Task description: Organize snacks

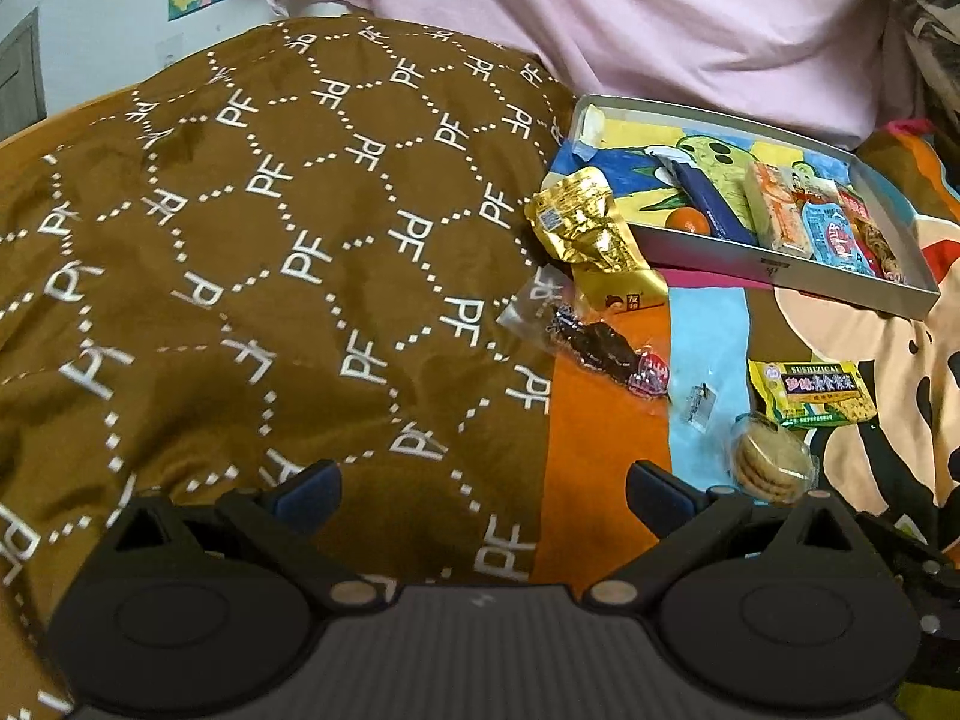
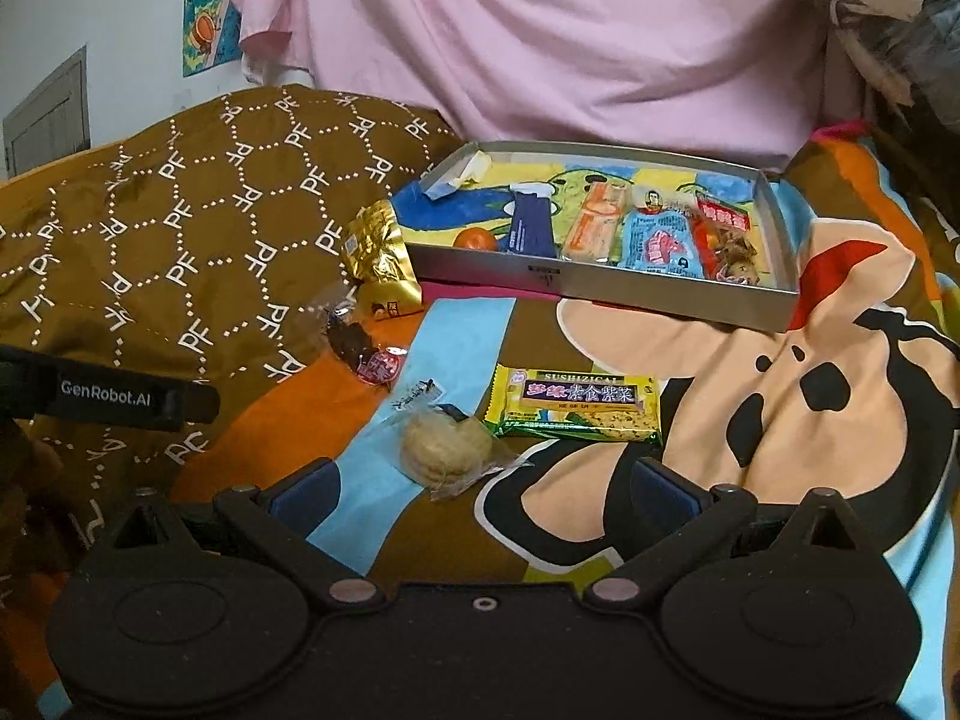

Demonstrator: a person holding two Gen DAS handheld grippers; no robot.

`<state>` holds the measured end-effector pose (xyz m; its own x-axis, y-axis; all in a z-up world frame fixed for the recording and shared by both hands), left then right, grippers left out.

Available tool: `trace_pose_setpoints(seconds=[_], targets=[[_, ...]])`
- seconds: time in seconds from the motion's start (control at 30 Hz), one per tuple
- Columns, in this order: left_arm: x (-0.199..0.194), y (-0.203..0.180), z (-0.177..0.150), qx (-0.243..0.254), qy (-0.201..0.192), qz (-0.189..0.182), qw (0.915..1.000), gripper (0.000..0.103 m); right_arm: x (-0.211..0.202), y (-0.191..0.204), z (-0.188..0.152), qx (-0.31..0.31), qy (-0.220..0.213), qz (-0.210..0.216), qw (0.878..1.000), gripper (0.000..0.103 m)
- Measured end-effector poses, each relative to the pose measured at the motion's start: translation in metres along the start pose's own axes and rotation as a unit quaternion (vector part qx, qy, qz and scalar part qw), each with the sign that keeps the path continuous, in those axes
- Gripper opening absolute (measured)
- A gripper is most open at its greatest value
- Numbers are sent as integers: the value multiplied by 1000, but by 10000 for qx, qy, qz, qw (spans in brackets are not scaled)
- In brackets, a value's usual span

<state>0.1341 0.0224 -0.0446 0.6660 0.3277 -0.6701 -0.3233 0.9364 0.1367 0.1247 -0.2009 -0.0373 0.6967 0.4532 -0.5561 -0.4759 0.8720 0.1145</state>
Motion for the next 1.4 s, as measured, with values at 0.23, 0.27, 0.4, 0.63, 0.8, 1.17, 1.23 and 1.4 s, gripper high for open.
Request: trace_pose_setpoints(seconds=[0.23, 0.27, 0.4, 0.63, 0.8, 1.17, 1.23, 1.4], targets=[[12, -14, 13, 51, -79, -137, 9999, 103, 14, -6, 4, 9, 5, -82, 10000, 102], [14, -16, 15, 51, -92, -163, 9998, 103, 16, -8, 4, 36, 12, -97, 9999, 102], [22, -22, 22, 60, -124, -205, 9997, 103, 22, -12, 4, 47, 54, -110, 9999, 102], [36, -28, 34, 34, -176, -196, 9996, 103, 34, -14, 3, 29, 148, 12, 9999, 102], [44, -34, 40, 177, -227, -217, 9993, 103, 44, -16, 3, 102, 241, 138, 9996, 102], [66, -45, 42, 605, -274, -527, 9964, 103, 76, -23, -1, 378, 661, 379, 9964, 102], [69, -46, 43, 733, -346, -765, 9938, 103, 82, -22, -2, 327, 688, 376, 9964, 102], [76, -54, 46, 1004, -397, -1178, 9871, 103, 93, -21, -1, 177, 665, 361, 9970, 102]])
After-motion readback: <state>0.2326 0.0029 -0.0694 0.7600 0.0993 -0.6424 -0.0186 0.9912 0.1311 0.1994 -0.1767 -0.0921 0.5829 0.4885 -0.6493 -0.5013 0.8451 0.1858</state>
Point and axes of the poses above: each gripper's, at about its wrist camera, not at the fingertips, and x roughly the way its jaws point, y to its left, z to its top, the point moved 1 cm from there along x, roughly the way its jaws point, and after that the axes turned 12 degrees about z, right-handed, at the moved point
